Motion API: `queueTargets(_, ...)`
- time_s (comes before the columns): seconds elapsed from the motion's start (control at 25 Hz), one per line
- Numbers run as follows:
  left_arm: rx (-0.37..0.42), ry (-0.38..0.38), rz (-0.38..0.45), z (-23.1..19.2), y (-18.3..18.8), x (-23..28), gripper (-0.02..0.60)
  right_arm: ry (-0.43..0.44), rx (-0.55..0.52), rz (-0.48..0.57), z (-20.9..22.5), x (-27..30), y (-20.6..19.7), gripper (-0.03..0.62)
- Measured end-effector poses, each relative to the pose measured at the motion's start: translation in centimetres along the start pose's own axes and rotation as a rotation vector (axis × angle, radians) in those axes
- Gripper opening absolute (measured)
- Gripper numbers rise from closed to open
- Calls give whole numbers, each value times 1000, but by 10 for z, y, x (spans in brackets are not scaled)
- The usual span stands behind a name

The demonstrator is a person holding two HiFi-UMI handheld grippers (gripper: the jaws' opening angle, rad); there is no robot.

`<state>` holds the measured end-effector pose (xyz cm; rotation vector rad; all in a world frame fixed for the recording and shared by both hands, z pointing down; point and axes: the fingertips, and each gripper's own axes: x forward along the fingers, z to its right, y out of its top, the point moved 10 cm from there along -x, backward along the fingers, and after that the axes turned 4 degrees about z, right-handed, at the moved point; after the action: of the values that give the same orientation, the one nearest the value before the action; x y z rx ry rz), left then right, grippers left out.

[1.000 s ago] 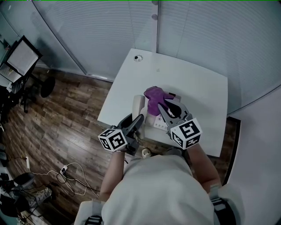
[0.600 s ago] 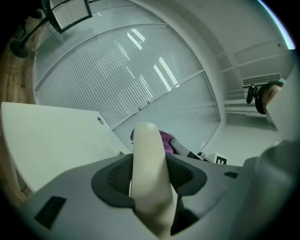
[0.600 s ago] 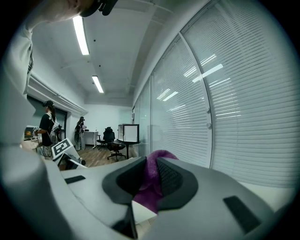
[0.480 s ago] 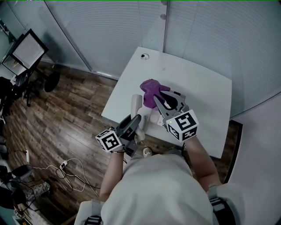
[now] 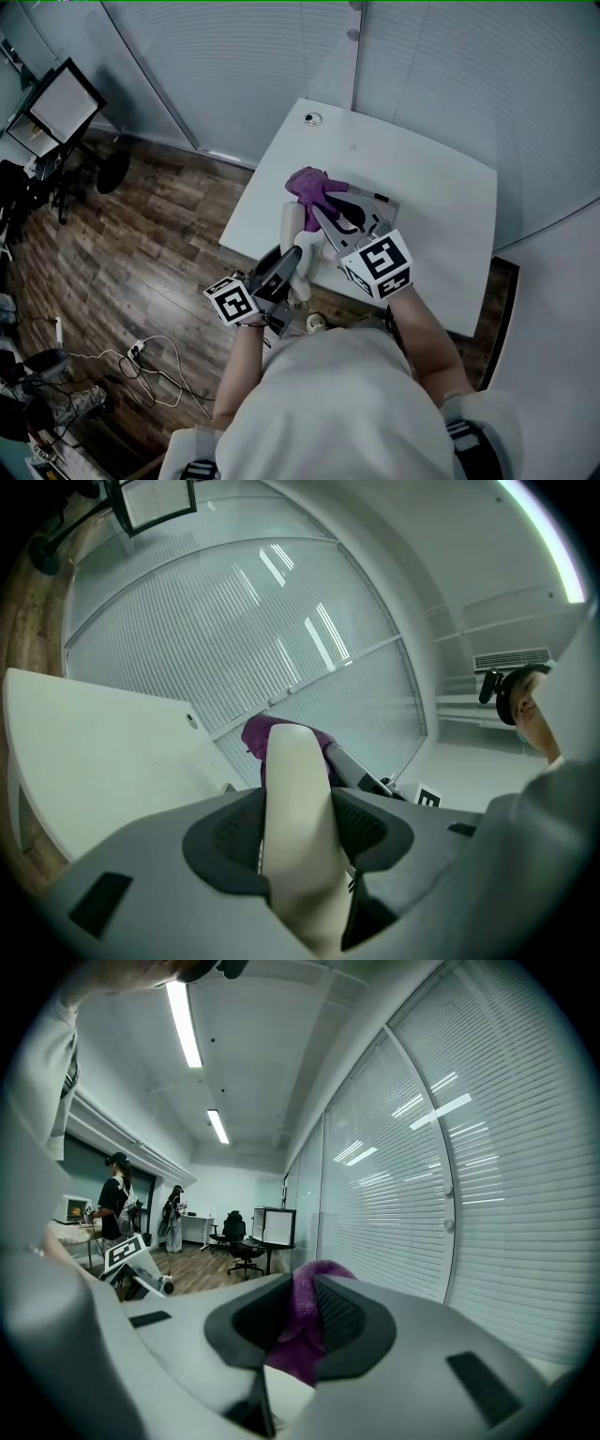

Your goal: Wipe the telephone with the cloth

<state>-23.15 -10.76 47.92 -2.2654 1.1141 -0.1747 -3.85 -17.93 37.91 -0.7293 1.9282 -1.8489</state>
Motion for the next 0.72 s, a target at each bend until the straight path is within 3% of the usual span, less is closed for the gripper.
queueTargets(0.72, 2, 5, -14, -1, 0, 1, 224, 70, 6, -13, -16, 0, -2, 80)
